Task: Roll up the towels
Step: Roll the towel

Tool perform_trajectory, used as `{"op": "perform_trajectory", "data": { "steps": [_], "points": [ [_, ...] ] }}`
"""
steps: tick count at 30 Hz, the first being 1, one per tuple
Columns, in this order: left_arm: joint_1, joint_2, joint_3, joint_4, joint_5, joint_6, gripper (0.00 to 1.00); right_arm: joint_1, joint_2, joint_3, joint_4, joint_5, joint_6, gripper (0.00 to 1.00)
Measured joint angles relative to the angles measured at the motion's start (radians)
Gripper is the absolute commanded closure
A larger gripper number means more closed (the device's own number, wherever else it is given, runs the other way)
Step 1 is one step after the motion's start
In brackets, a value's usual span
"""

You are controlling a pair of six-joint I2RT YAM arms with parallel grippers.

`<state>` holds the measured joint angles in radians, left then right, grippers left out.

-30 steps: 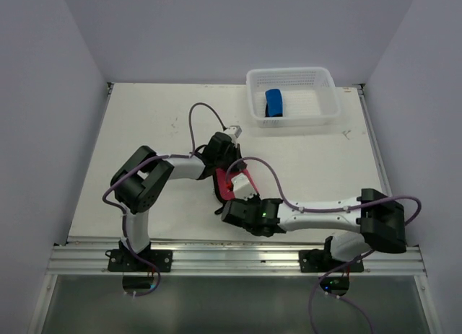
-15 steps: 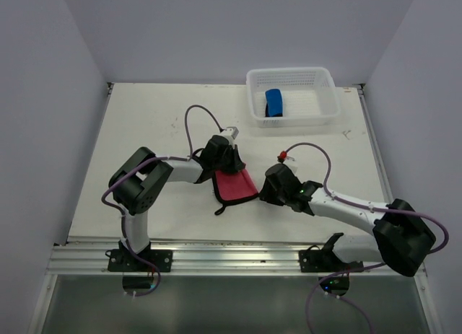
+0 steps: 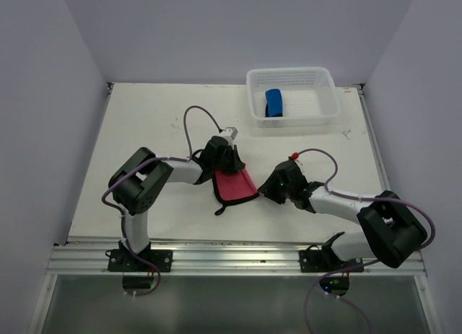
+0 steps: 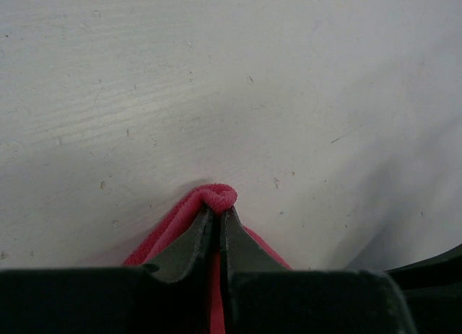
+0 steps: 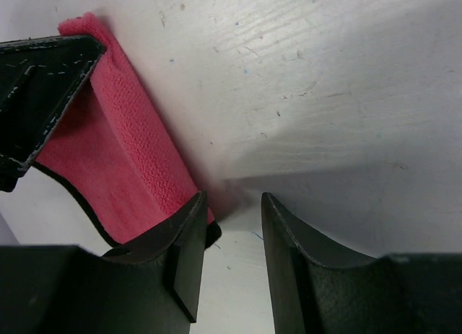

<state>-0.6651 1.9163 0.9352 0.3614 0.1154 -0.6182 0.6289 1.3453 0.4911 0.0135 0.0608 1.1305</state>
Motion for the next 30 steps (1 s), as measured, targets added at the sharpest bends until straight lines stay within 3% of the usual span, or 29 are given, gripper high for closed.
{"op": "perform_trajectory", "data": {
  "steps": [30],
  "points": [
    [0.0, -0.002, -0.014, 0.02, -0.018, -0.026, 1.0, -0.002, 0.026, -0.009, 0.091, -0.092, 0.03, 0.6]
  ]
}}
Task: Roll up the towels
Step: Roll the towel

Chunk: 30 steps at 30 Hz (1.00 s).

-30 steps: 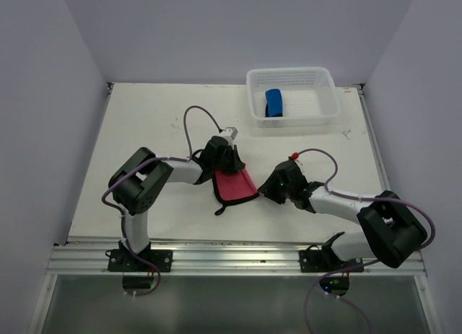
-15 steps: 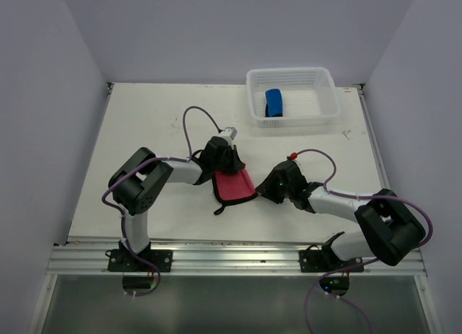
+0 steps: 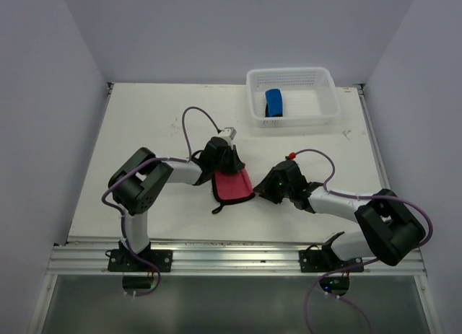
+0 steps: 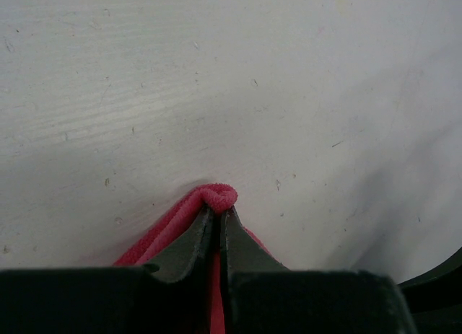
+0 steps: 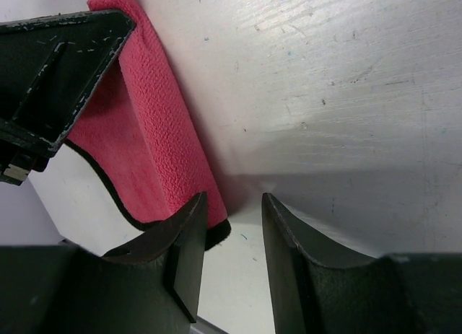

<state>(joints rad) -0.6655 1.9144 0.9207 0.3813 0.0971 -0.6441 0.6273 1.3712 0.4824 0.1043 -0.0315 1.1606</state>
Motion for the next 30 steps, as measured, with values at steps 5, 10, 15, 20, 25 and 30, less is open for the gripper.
{"op": "perform_trajectory", "data": {
  "steps": [5, 10, 15, 20, 25, 30],
  "points": [
    [0.0, -0.001, -0.003, 0.006, -0.008, -0.003, 1.0, 0.0, 0.0, 0.0, 0.01, -0.018, 0.011, 0.6],
    [-0.001, -0.005, -0.012, 0.014, -0.025, -0.011, 1.0, 0.0, 0.0, 0.002, 0.024, -0.039, 0.024, 0.6],
    [-0.001, -0.006, -0.018, 0.022, -0.037, -0.019, 1.0, 0.0, 0.003, 0.008, 0.033, -0.049, 0.033, 0.6],
    [-0.001, -0.008, -0.022, 0.025, -0.046, -0.023, 1.0, 0.0, 0.008, 0.013, 0.039, -0.066, 0.037, 0.6],
    [-0.001, -0.009, -0.026, 0.029, -0.053, -0.026, 1.0, 0.002, 0.03, 0.024, 0.04, -0.07, 0.036, 0.59],
    [-0.001, -0.01, -0.027, 0.032, -0.054, -0.026, 1.0, 0.019, 0.055, 0.044, 0.041, -0.071, 0.036, 0.59]
  ]
}}
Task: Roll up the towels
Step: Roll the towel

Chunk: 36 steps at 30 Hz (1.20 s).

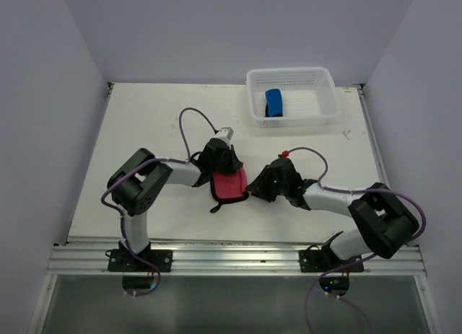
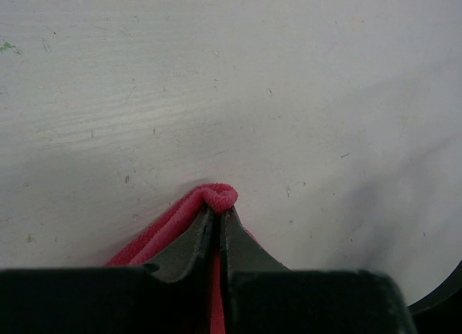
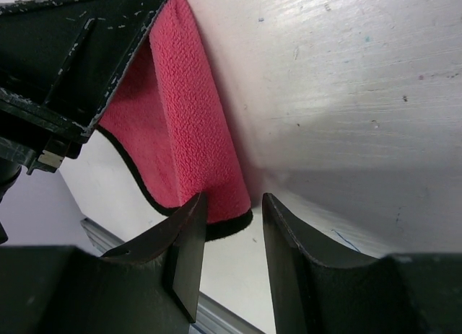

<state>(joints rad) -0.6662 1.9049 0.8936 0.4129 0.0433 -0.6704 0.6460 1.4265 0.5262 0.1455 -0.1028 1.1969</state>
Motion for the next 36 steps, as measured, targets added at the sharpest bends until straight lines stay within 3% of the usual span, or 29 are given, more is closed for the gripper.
{"op": "perform_trajectory", "data": {
  "steps": [14, 23, 31, 36],
  "points": [
    [0.0, -0.001, -0.012, 0.02, -0.004, -0.004, 1.0, 0.044, 0.072, 0.031, 0.001, 0.006, -0.017, 0.62],
    [0.0, -0.003, -0.015, 0.023, -0.006, -0.01, 1.0, 0.061, 0.093, 0.035, 0.013, 0.026, -0.045, 0.77],
    [0.0, -0.024, -0.011, -0.03, -0.031, -0.005, 1.0, 0.068, 0.106, 0.034, 0.05, 0.028, -0.079, 0.99],
    [0.0, -0.045, 0.023, -0.135, -0.058, 0.011, 1.0, 0.075, 0.106, 0.034, 0.058, 0.035, -0.122, 1.0]
  ]
}}
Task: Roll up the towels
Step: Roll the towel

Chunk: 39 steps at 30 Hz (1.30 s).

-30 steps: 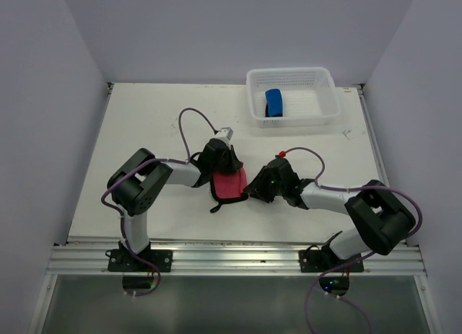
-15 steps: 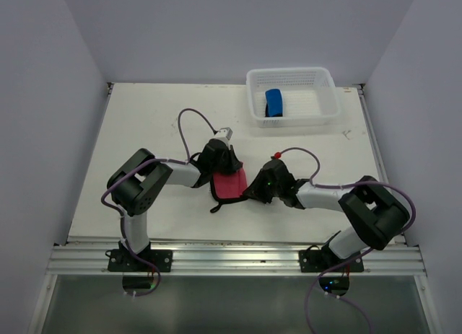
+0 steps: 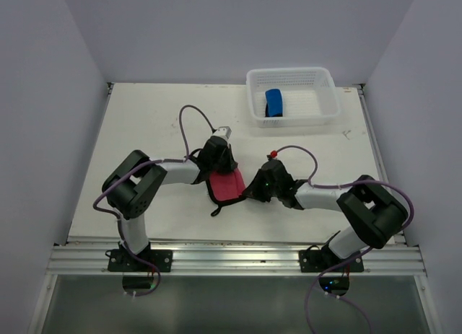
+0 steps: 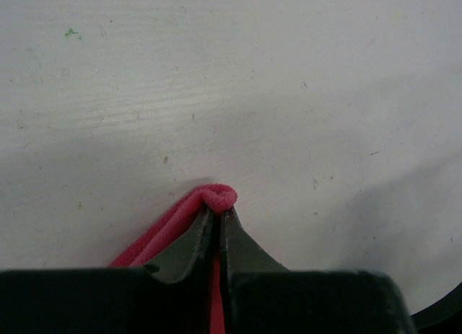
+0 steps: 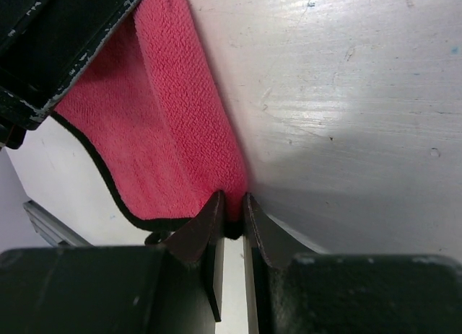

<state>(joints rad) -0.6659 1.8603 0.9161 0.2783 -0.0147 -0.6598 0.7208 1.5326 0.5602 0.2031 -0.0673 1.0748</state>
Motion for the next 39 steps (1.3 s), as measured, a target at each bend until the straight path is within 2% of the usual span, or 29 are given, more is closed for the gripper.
{"op": "perform_trajectory", "data": {
  "steps": [10, 21, 22, 28, 34, 39],
  "points": [
    [0.0, -0.058, 0.032, -0.185, -0.053, 0.026, 1.0, 0.041, -0.004, 0.0, 0.011, 0.053, -0.056, 1.0],
    [0.0, -0.116, 0.045, -0.291, -0.073, 0.025, 0.99, 0.071, -0.021, -0.003, 0.004, 0.1, -0.083, 1.0],
    [0.0, -0.116, 0.045, -0.304, -0.075, 0.025, 0.94, 0.076, -0.024, -0.003, 0.0, 0.107, -0.09, 1.0],
    [0.0, -0.117, 0.049, -0.362, -0.084, 0.023, 0.75, 0.12, -0.037, 0.006, -0.032, 0.167, -0.133, 1.0],
    [0.003, -0.132, 0.128, -0.46, -0.119, 0.026, 0.62, 0.157, -0.042, 0.013, -0.051, 0.218, -0.154, 1.0],
    [0.006, -0.14, 0.287, -0.568, -0.13, 0.028, 0.57, 0.19, -0.051, 0.014, -0.063, 0.265, -0.165, 1.0]
  ]
}}
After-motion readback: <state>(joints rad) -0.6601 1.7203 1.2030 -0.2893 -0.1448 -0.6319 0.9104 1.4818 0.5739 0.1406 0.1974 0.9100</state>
